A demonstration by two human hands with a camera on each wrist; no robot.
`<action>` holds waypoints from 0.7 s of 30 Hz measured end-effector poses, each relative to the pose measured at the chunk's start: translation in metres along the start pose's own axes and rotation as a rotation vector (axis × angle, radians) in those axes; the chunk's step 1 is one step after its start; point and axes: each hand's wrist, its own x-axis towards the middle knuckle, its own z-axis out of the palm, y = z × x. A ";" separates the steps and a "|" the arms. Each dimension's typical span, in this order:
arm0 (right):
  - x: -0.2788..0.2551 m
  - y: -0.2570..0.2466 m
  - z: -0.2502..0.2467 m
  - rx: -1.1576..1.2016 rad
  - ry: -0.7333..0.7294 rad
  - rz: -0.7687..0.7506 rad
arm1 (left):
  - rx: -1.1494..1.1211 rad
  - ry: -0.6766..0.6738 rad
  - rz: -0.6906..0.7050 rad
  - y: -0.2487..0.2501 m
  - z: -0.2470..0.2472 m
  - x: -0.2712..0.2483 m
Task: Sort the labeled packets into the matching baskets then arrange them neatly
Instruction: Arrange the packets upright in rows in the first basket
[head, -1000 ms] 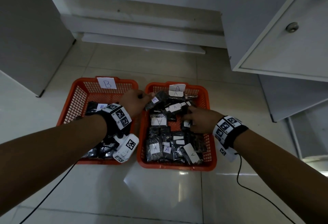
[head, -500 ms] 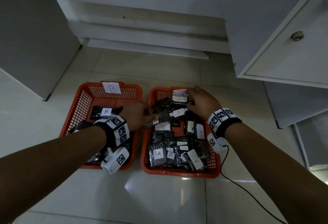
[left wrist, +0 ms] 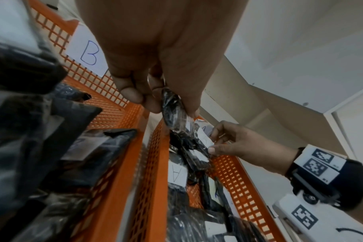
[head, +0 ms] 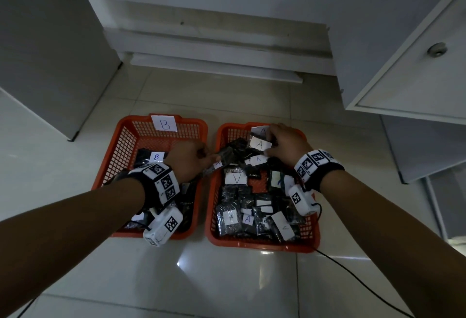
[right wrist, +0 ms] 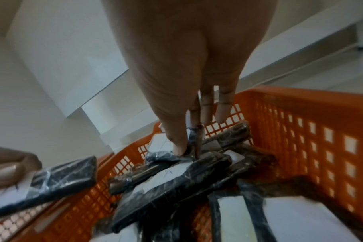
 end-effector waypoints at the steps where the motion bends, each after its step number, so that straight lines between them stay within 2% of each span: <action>1: 0.000 0.003 0.001 0.051 0.008 0.005 | -0.005 -0.010 -0.004 0.002 0.000 0.000; 4: -0.004 0.010 -0.003 0.161 0.015 0.031 | -0.027 -0.019 -0.017 0.006 -0.002 0.003; 10: -0.018 0.017 0.002 0.234 -0.102 0.003 | -0.054 -0.003 -0.031 0.009 0.001 0.008; 17: -0.020 0.001 0.009 0.388 -0.102 0.149 | -0.054 0.002 -0.025 0.010 -0.001 0.004; 21: -0.026 -0.003 0.008 0.399 -0.114 0.162 | -0.061 0.023 -0.028 0.011 -0.004 0.004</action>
